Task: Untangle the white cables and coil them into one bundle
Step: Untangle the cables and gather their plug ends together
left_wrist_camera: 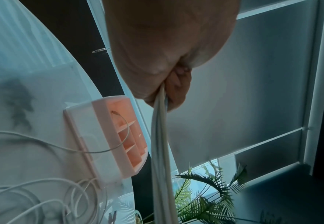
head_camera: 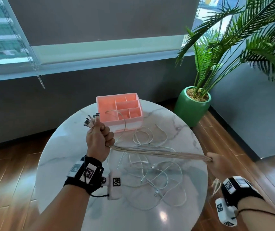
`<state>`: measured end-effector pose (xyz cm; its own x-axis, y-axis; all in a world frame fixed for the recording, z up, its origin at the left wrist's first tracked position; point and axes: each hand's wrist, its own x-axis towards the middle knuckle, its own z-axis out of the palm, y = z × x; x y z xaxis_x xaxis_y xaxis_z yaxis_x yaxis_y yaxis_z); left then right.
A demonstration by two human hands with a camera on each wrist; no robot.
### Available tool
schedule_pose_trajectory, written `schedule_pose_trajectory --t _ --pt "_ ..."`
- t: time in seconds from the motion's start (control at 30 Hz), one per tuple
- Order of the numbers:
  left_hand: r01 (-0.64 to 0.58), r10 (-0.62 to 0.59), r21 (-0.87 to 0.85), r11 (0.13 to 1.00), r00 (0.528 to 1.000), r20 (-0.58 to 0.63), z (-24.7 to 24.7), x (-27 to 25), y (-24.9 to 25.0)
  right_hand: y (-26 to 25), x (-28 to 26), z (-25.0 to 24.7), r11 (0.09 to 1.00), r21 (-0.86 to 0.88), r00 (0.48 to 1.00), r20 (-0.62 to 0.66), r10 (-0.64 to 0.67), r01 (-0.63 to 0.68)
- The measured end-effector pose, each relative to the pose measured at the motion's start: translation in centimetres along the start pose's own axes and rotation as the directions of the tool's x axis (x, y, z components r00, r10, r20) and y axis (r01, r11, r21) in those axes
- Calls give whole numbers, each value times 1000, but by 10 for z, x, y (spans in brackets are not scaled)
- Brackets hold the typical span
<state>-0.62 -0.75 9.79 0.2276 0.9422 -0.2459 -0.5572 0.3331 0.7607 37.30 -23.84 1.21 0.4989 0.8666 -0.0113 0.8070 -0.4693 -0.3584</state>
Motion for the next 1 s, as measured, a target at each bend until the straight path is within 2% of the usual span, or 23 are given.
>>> schedule_pose_trajectory --t 0.03,0.1,0.17,0.27,0.33,0.4,0.5,0.6,0.67,0.73,0.8,0.87,0.93,1.0 --pt "15 -15 12 1000 1000 5 -1 0 -3 6 -4 -4 1000 -9 996 -90 14 -15" --pt "42 -42 42 998 999 12 -3 2 -11 18 -11 -2 997 6 994 -84 74 -73" --pt "60 -61 61 996 998 9 -11 2 -12 19 -23 15 994 24 992 61 109 -111" --pt "106 -109 115 988 994 16 -20 3 -19 20 -45 52 970 3 940 245 235 -244" --pt "142 -148 177 974 989 25 -27 2 -21 21 -57 72 961 -53 908 315 275 -273" --pt "167 -177 244 955 984 23 -34 0 -21 17 -58 74 966 -146 889 380 254 -214" --pt "202 -206 308 930 978 -19 -40 -2 -20 0 -51 51 965 -252 856 482 187 -69" --pt "223 -231 302 927 973 -10 -40 -4 -21 -18 -42 30 963 -262 774 597 210 -60" --pt "229 -238 301 926 971 -7 -39 -6 -20 -27 -34 23 968 -250 754 630 186 -31" --pt "231 -240 296 927 971 -6 -37 -7 -17 -37 -29 18 974 -226 770 617 166 -28" --pt "231 -240 280 932 971 -1 -35 -7 -14 -48 -25 18 983 -176 825 545 145 -57" --pt "228 -239 266 937 971 10 -31 -7 -10 -62 -23 24 994 -32 868 484 111 -109" --pt "211 -228 263 941 973 33 -27 -8 -8 -77 -18 34 980 139 883 466 59 -139" --pt "190 -210 260 947 976 51 -23 -10 -4 -89 -13 49 989 136 877 480 -14 -59"
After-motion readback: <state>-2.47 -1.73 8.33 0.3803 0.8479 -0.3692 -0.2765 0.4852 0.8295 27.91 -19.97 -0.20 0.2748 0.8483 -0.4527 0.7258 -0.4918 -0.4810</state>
